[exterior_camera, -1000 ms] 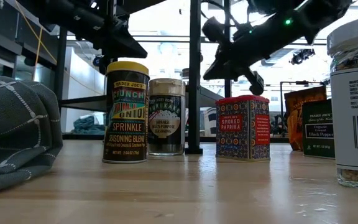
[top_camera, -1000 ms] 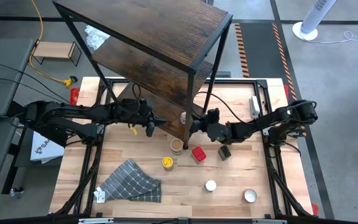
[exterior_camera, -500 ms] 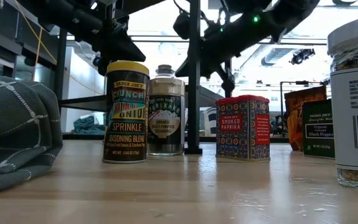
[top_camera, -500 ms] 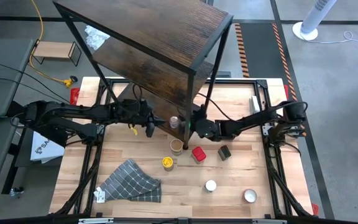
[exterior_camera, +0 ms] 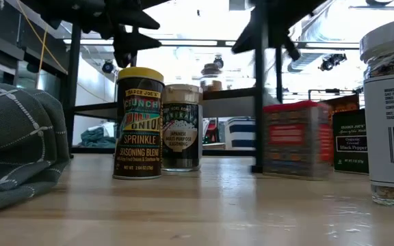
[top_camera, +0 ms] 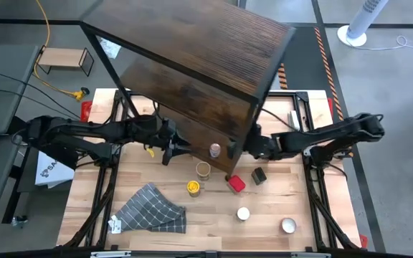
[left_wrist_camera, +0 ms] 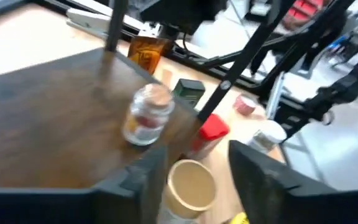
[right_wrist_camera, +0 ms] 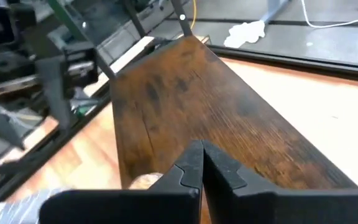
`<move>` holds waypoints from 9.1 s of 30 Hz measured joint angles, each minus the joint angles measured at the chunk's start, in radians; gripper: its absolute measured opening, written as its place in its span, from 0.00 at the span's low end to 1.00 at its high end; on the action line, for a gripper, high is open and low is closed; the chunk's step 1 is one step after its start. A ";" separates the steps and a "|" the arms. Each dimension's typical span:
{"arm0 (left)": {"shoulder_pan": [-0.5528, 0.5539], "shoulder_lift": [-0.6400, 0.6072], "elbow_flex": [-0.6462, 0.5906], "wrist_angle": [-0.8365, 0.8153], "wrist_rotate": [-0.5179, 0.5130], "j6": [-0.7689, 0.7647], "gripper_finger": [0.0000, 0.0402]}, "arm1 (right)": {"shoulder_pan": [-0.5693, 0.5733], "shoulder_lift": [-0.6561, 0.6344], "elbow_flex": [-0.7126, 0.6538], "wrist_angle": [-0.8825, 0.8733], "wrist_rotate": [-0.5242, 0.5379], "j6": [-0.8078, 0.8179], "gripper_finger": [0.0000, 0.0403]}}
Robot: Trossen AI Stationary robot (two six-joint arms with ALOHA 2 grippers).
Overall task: Shelf spices
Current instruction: Remove the brown seasoning bottle from the shelf, then adjust the seasoning bottles and cans
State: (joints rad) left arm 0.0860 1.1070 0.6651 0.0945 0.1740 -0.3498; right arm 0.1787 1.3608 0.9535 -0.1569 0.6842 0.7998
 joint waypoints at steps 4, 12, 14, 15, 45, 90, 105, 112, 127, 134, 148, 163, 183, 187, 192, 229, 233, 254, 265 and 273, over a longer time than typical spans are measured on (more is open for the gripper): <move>-0.008 0.051 0.000 0.039 -0.097 0.037 0.58 | 0.023 -0.079 0.000 -0.048 -0.011 -0.021 0.00; -0.009 0.119 0.000 0.151 -0.094 -0.012 0.66 | 0.011 -0.048 0.000 0.080 -0.023 -0.051 0.00; -0.009 0.106 0.000 0.145 -0.093 -0.016 0.65 | 0.018 -0.044 -0.001 0.076 -0.055 -0.067 0.00; -0.012 0.099 0.000 0.150 -0.089 -0.024 0.65 | 0.021 -0.045 -0.001 0.052 -0.070 -0.062 0.00; -0.101 0.099 0.000 0.210 -0.106 -0.111 0.65 | 0.016 -0.061 -0.001 -0.259 -0.135 0.503 0.00; -0.240 0.367 0.215 0.141 -0.187 0.153 0.65 | 0.483 0.174 -0.001 -0.762 -0.001 1.222 0.00; -0.239 0.382 0.214 0.121 -0.337 0.225 0.65 | 0.324 0.276 -0.001 -0.281 0.082 0.923 0.00; -0.236 0.312 0.214 0.064 -0.420 0.275 0.65 | 0.320 0.236 -0.001 -0.292 0.089 0.844 0.00; -0.117 0.375 0.214 0.045 -0.296 0.302 0.65 | 0.321 0.233 -0.001 -0.279 0.071 0.844 0.00; -0.129 0.414 0.215 0.070 -0.177 0.310 0.65 | 0.319 0.232 -0.001 -0.278 0.070 0.844 0.00; -0.139 0.517 0.214 0.190 -0.206 0.283 0.65 | 0.319 0.232 -0.001 -0.277 0.076 0.845 0.00; -0.149 0.251 0.214 -0.012 -0.277 0.209 0.42 | 0.367 0.120 -0.001 -0.295 0.102 0.725 0.00; -0.314 -0.002 0.214 -0.281 -0.481 -0.067 0.42 | 0.437 0.250 0.000 0.468 0.295 0.430 0.00; -0.324 -0.002 0.214 -0.285 -0.492 -0.072 0.42 | 0.433 0.269 0.000 0.480 0.371 0.399 0.00; -0.324 -0.002 0.214 -0.282 -0.521 -0.093 0.42 | 0.412 0.233 0.000 0.362 0.492 0.348 0.00; -0.685 -0.011 -0.178 -0.261 -0.798 -0.495 0.42 | 0.157 -0.168 -0.001 -0.162 0.172 0.086 0.00; -0.675 -0.004 -0.247 -0.245 -0.829 -0.486 0.42 | 0.157 -0.168 -0.001 -0.162 0.153 0.091 0.00; -0.607 -0.019 -0.261 -0.230 -0.751 -0.443 0.79 | 0.156 -0.202 -0.001 -0.147 0.055 0.058 0.00; -0.619 -0.139 -0.035 -0.386 -0.694 -0.241 0.79 | 0.229 -0.288 -0.001 -0.203 -0.104 0.088 0.00; -0.644 0.045 0.102 -0.422 -0.637 -0.064 0.70 | 0.355 -0.110 0.000 -0.276 -0.275 0.298 0.00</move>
State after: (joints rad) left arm -0.5584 1.1523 0.7675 -0.3275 -0.4632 -0.4140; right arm 0.5339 1.2510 0.9531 -0.4328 0.4093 1.0981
